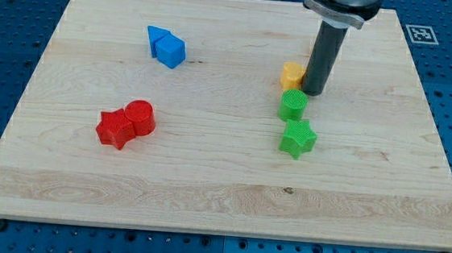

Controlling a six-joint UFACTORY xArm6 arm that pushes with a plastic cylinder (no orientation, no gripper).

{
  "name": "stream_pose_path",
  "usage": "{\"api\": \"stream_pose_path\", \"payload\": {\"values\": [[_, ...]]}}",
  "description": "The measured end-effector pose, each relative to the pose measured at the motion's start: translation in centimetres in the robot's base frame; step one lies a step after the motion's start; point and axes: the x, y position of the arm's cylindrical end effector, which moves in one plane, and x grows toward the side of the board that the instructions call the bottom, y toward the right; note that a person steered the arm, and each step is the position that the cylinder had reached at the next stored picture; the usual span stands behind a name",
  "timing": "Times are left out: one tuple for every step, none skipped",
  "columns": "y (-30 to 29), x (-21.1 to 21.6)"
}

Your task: Move the yellow hexagon to the center

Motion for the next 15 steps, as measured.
{"api": "stream_pose_path", "payload": {"values": [[0.1,0.0],[1.2,0.0],[3.3,-2.5],[3.8,-5.3],[4.8,-6.9],[6.2,-8.5],[6.7,-10.5],[5.1,-10.6],[1.6,-10.6],[-1.9,-10.7],[-3.1,-10.8],[-3.2,-11.9],[-5.0,-13.2],[-6.6,-13.3],[-6.5,-12.5]]}}
